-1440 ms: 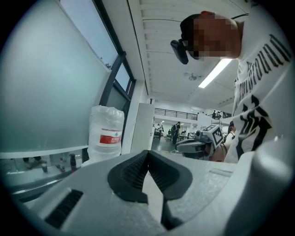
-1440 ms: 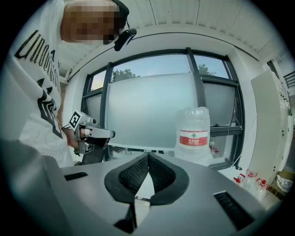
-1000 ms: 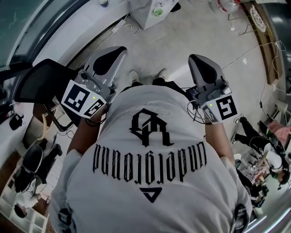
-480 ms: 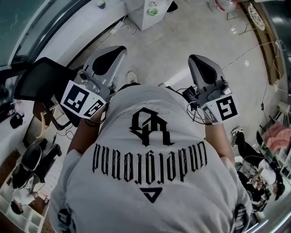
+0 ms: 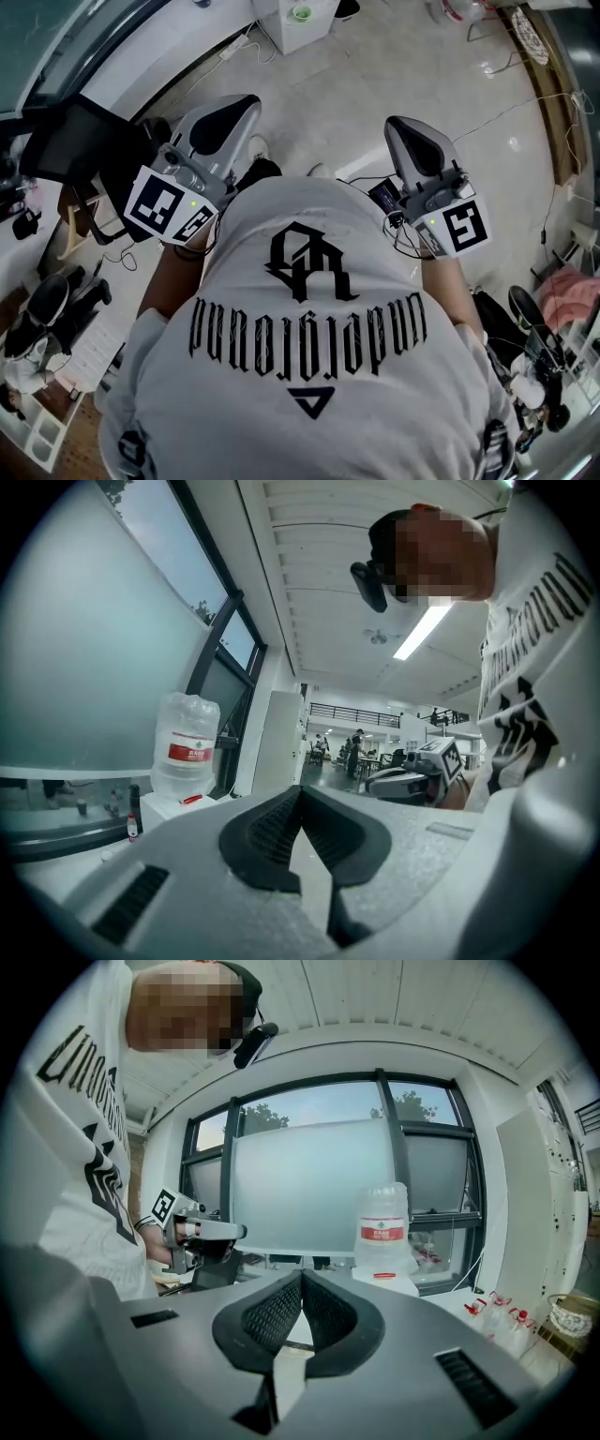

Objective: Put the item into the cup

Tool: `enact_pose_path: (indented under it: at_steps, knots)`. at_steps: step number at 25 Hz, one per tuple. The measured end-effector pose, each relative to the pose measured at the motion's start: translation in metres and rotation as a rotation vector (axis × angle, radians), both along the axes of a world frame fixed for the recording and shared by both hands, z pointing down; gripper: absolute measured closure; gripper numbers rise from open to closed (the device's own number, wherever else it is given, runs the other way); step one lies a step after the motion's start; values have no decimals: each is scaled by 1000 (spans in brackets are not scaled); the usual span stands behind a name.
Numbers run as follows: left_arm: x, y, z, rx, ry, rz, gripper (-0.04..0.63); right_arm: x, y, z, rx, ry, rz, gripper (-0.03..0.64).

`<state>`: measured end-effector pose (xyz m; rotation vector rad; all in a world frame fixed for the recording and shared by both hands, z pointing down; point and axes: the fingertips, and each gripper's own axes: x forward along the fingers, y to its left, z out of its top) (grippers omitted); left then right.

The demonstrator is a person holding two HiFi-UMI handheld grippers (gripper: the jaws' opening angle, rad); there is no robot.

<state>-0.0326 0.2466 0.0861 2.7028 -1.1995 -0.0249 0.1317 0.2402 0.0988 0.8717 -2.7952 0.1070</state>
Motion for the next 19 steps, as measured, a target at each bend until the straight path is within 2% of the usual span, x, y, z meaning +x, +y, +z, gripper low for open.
enact_pose_path:
  at_steps: [7, 19]
  knots:
    - [51, 32, 8, -20, -13, -48, 581, 58, 28, 12, -21, -9, -31, 601]
    - [74, 46, 13, -46, -11, -70, 581, 80, 34, 17, -34, -11, -45, 601]
